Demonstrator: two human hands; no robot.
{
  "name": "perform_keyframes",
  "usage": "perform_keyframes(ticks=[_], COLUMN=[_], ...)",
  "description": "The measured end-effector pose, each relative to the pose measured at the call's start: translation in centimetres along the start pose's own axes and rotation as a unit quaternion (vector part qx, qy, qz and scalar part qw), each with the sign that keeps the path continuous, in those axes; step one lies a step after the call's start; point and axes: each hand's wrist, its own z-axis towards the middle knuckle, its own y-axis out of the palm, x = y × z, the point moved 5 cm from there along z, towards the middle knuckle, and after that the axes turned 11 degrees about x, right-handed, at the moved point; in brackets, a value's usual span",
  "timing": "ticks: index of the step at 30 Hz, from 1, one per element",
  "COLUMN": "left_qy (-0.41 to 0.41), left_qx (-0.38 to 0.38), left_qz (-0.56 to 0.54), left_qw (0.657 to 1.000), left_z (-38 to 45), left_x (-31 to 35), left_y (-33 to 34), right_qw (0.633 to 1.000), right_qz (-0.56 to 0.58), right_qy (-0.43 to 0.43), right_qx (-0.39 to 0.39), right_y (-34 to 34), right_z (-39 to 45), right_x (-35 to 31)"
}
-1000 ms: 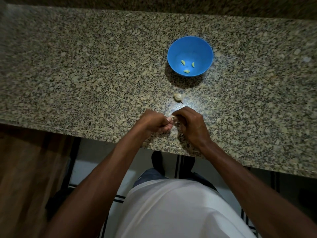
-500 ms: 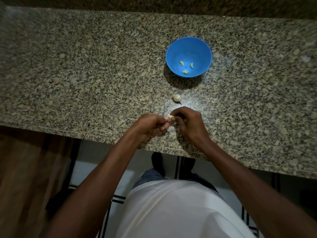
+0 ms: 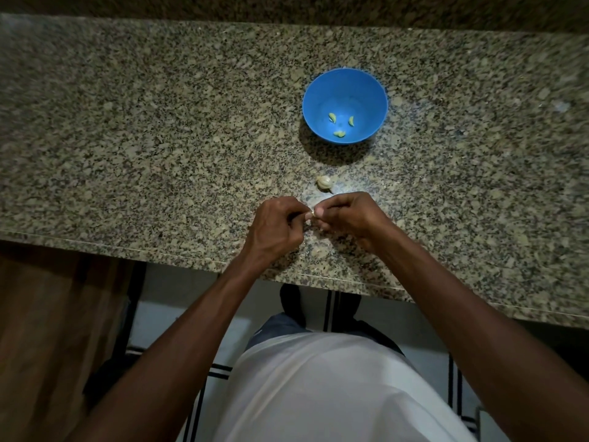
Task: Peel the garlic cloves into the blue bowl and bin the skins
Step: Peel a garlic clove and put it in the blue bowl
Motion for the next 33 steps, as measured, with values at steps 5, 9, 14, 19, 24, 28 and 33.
perform_keyframes(ticks=[5, 9, 14, 19, 24, 28, 33], left_qy=[-0.157, -0.277, -0.425, -0.454, -0.439, -0.346, -0.265], left_qx=[-0.038, -0.1, -0.174, -0.22, -0.234, -0.169, -0.11], left_qz=[-0.051, -0.187, -0.349, -0.404, -0.407, -0.327, -0.223], left_qw=[0.986, 0.937, 0.817, 0.763, 0.766, 0.863, 0.932], left_z=[0.1, 0.0, -0.9, -1.0, -0.6, 0.1, 0.1], left_x=[-1.7, -2.2, -2.8, -2.7, -2.6, -1.9, -1.5], left_y=[0.5, 0.4, 1.3, 1.5, 1.1, 0.5, 0.5], right_qw=[0.976, 0.962, 0.964, 0.979, 0.989, 0.987, 0.988], right_qz=[-0.12, -0.125, -0.094, -0.007, 0.074, 0.148, 0.155], right_qy=[-0.177, -0.235, -0.244, -0.202, -0.128, -0.06, -0.023], right_qx=[0.051, 0.058, 0.05, 0.018, -0.022, -0.011, -0.011], right_y=[0.3, 0.5, 0.2, 0.2, 0.3, 0.4, 0.4], right_z=[0.1, -0.4, -0.4, -0.8, -1.0, -0.9, -1.1], right_x=[-1.0, -0.9, -0.9, -0.7, -0.1, 0.1, 0.2])
